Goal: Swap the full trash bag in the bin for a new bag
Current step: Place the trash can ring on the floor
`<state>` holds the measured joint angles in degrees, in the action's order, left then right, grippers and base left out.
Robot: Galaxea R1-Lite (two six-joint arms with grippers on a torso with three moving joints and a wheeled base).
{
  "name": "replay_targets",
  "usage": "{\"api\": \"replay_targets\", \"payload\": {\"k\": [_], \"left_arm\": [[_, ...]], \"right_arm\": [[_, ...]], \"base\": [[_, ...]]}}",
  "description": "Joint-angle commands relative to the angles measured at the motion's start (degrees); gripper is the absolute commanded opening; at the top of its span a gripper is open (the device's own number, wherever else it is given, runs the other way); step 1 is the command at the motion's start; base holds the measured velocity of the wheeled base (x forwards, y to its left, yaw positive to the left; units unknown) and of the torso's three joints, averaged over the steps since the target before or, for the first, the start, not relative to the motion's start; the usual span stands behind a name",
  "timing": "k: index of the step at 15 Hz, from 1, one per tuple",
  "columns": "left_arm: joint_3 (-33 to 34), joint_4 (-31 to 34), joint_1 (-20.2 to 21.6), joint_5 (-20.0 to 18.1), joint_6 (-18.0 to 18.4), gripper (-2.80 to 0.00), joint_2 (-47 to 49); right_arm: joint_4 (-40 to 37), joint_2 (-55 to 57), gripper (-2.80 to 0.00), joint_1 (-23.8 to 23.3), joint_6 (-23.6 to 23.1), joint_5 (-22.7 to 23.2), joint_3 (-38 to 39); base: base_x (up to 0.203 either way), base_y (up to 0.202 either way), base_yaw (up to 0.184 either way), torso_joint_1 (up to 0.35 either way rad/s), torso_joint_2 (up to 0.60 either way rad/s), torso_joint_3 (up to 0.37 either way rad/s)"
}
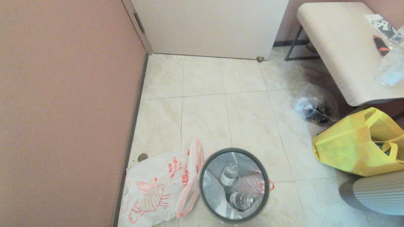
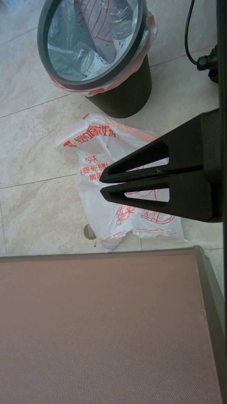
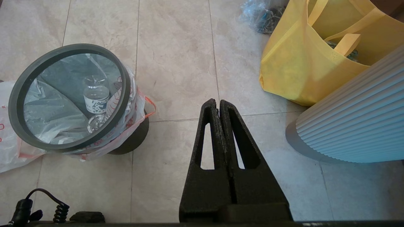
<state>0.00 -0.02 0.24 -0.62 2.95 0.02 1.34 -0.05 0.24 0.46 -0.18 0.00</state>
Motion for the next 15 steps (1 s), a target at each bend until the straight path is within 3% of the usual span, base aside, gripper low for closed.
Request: {"api": "replay_targets", "payload": {"k": [1, 7, 12, 15], "left_arm": [[0.0, 0.0, 0.0, 0.0, 0.0, -2.80, -0.1], [0.0, 0.0, 0.0, 0.0, 0.0, -2.80, -0.1], [0.0, 0.0, 0.0, 0.0, 0.0, -2.80, -0.1], [0.0, 0.0, 0.0, 0.0, 0.0, -2.80, -0.1]], "right_arm": [[0.1, 0.0, -2.80, 0.1, 0.0, 0.0, 0.4], [-0.3, 0.0, -2.80, 0.0, -0.3, 0.0, 0.4], [-4.2, 2.8, -2.80, 0.0, -9.9, 0.1, -4.6], [-4.7, 10.9, -2.80, 0.1, -10.5, 0.5, -11.0]], "base": [[0.000, 0.000, 0.000, 0.000, 0.00, 0.000], [0.000, 0.000, 0.000, 0.000, 0.00, 0.000], [0.000, 0.000, 0.000, 0.000, 0.00, 0.000], [0.000, 0.000, 0.000, 0.000, 0.00, 0.000]]}}
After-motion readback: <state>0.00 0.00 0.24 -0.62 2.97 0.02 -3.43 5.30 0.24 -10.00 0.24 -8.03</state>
